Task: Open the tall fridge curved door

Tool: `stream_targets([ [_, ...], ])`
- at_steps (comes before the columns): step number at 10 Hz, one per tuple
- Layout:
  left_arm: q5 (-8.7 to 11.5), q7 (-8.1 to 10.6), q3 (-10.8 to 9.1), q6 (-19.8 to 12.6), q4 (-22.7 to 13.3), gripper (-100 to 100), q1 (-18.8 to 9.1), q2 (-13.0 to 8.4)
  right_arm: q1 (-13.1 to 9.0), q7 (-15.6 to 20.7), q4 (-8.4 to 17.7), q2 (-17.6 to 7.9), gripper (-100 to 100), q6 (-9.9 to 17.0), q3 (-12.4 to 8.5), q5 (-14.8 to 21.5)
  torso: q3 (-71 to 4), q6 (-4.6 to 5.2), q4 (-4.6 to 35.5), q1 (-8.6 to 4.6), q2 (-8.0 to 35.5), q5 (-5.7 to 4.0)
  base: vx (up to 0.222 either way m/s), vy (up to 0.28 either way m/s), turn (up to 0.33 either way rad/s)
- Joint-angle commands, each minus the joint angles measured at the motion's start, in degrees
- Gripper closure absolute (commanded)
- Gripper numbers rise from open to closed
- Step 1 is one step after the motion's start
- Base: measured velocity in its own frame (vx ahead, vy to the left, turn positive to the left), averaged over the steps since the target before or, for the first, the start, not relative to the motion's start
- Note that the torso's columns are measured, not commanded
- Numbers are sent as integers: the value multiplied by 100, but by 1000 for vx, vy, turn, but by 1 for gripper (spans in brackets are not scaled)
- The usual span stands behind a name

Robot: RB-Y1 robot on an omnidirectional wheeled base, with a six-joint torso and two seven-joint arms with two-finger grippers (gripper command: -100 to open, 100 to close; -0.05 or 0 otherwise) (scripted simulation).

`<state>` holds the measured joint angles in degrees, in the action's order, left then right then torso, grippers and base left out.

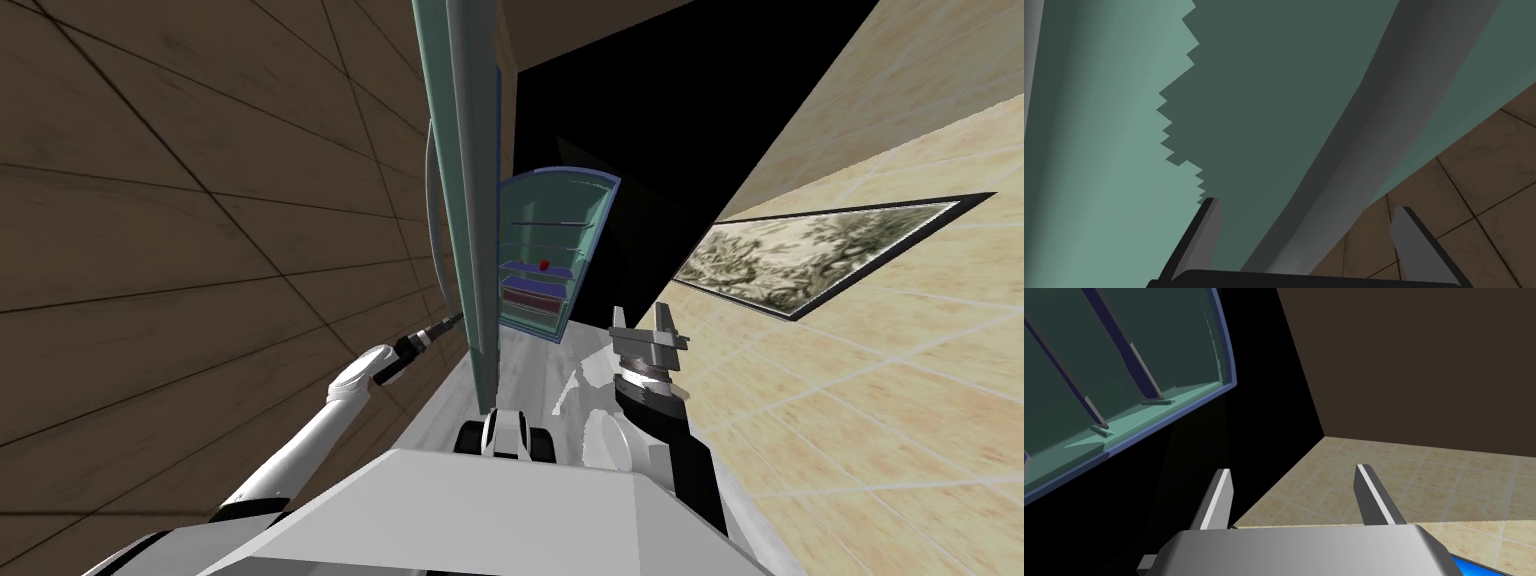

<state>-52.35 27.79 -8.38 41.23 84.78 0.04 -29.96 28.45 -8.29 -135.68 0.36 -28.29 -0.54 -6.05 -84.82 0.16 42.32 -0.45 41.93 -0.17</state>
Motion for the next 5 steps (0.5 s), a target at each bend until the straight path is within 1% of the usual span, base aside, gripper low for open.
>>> stream_targets([
  [1,-61,348,-37,-65,186,-100,-20,-188,0,0,0,1,0,0,1,0,12,0,-1,-27,14,-8,14,-86,52],
  [4,-124,695,-109,-85,351,-100,-37,-399,-1,0,0,1,0,0,2,0,20,7,44,21,40,-15,-6,-64,25],
  [5,-124,695,-109,-85,351,-100,-37,-399,-1,0,0,1,0,0,1,0,21,9,63,26,46,-23,1,-11,9],
])
